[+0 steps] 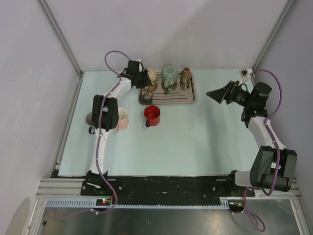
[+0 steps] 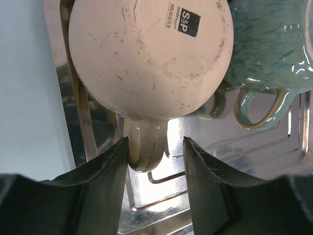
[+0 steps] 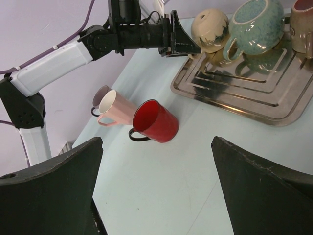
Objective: Turn the mug right side up
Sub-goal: Turn over the cup on the tray.
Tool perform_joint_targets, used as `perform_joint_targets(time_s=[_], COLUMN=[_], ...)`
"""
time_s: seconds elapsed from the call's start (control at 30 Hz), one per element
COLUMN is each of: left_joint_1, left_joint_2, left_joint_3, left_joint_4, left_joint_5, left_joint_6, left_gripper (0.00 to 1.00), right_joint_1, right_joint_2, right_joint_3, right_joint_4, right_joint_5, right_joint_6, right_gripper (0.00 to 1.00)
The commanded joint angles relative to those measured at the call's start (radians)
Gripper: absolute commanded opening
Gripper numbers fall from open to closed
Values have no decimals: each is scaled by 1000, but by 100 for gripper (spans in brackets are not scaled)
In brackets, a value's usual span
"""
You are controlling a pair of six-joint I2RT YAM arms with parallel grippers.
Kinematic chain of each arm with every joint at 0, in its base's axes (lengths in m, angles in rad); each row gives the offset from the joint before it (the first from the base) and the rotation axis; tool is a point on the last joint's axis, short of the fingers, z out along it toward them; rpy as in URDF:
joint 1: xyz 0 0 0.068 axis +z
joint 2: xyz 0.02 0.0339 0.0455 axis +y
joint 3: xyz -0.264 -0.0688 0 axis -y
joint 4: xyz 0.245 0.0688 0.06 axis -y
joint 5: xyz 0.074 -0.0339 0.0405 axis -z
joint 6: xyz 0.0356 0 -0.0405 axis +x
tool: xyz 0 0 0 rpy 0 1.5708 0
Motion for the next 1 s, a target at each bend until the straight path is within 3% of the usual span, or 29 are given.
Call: perform_joint_targets(time_s=[0.0, 0.2, 0.63, 0.77, 0.97], left_joint_1=[-7, -8, -12, -19, -42], left_joint_2=[-15, -15, -76, -128, -234], left_joint_3=[49, 57, -10, -78, -195], left_joint_4=[11, 10, 10, 10, 7], left_joint_5=[-16, -53, -117, -145, -256], left_joint_6=[-16, -20, 41, 97, 210], left_gripper=[52, 46, 19, 19, 28], right_joint_1=[-5, -6, -6, -4, -3], right_joint_2=[-29, -32, -31, -28, -28], right_joint_3=[1, 1, 1, 1, 1], right_joint_4=[44, 43, 49, 53, 57], right_joint_5=[-19, -18, -25, -26, -33], right_joint_6=[14, 19, 37, 45, 53], right_gripper=[99, 100, 100, 99, 100])
